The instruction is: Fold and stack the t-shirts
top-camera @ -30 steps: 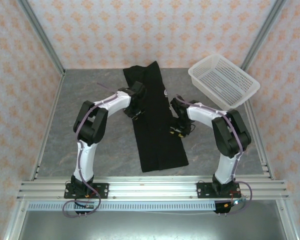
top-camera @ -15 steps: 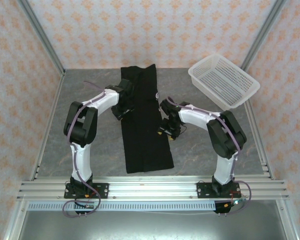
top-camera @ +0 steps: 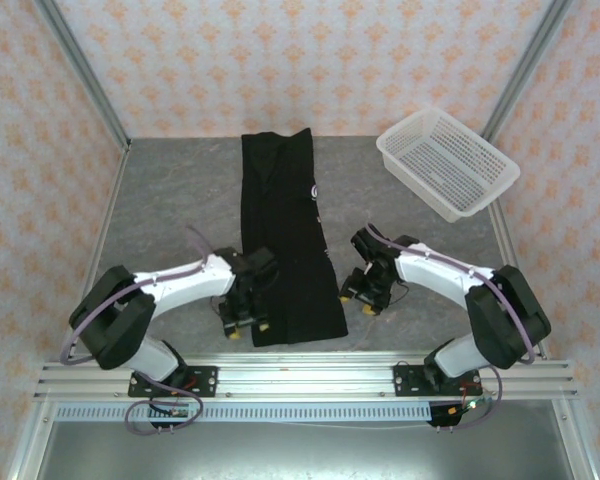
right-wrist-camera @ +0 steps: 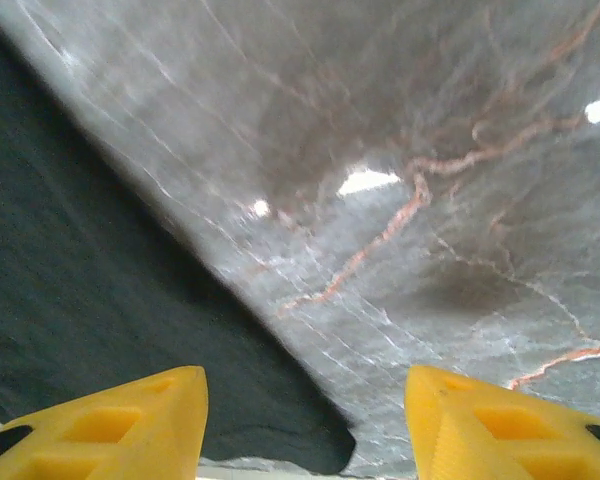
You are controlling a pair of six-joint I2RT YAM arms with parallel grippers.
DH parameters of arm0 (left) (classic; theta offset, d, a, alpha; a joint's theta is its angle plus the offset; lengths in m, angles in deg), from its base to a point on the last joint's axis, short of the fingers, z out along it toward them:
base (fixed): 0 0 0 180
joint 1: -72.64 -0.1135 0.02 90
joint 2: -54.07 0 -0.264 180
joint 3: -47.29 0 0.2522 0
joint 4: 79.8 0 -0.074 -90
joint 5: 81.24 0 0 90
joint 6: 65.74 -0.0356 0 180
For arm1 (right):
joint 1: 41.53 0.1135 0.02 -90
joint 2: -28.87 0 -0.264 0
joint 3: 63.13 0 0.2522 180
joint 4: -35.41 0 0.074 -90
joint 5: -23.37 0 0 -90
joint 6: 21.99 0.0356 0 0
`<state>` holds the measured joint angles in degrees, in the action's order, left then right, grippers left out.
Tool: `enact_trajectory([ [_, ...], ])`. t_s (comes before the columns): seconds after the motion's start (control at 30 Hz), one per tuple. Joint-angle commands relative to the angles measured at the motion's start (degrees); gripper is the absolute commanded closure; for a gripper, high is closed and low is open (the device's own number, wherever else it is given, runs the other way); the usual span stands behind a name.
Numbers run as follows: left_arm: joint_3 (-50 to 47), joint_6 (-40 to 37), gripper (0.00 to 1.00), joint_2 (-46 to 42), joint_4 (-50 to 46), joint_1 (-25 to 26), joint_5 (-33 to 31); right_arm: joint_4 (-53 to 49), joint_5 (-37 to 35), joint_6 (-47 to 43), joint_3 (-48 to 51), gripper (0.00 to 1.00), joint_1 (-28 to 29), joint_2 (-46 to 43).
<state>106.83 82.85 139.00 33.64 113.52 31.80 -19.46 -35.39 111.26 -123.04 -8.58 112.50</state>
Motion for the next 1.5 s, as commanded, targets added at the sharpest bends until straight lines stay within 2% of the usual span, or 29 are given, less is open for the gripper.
enact_trajectory([
  [0.0, -1.6, 7.3, 0.41, -3.3, 7.0, 0.5, 2.2, 0.1, 5.1, -3.8, 1.4, 0.45, 0.0, -0.3],
  [0.1, -1.0, 8.2, 0.42, -1.9, 6.3, 1.7, 1.1, -1.3, 5.4, -5.6, 1.0, 0.45, -0.1, 1.1],
  [0.27, -3.2, 12.4, 0.49, -0.7, 12.1, 5.0, 2.5, -1.2, 6.4, -6.2, 0.9, 0.46, -0.1, 2.1],
  [0.37, -2.6, 12.4, 0.57, 1.6, 9.7, 6.8, 2.4, -1.1, 6.3, -5.9, 1.1, 0.46, 0.0, 2.1],
  [0.47, -2.6, 12.9, 0.61, 2.1, 6.4, 7.3, 0.7, -1.0, 6.5, -5.7, 1.3, 0.46, 0.0, 2.4],
  [0.57, -2.0, 12.7, 0.58, 1.2, 3.2, 7.3, -2.1, -1.0, 6.9, -5.7, 1.5, 0.46, 0.0, 2.3],
  [0.77, -2.3, 12.7, 0.51, -2.2, 1.2, 7.4, -3.6, -0.8, 7.8, -3.9, 1.6, 0.47, 1.0, 2.3],
  [0.97, -4.1, 13.1, 0.50, -2.7, 4.0, 7.5, -2.3, 0.1, 8.0, -2.2, 1.8, 0.48, 2.4, 2.7],
  [1.23, -4.3, 11.7, 0.60, 1.6, 6.2, 8.1, -1.1, 0.2, 8.5, -1.2, 1.7, 0.48, 3.6, 2.9],
  [1.47, -4.7, 11.6, 0.82, 3.7, 9.2, 8.0, -3.7, 2.2, 8.1, 2.0, 1.6, 0.56, 8.4, 5.1],
])
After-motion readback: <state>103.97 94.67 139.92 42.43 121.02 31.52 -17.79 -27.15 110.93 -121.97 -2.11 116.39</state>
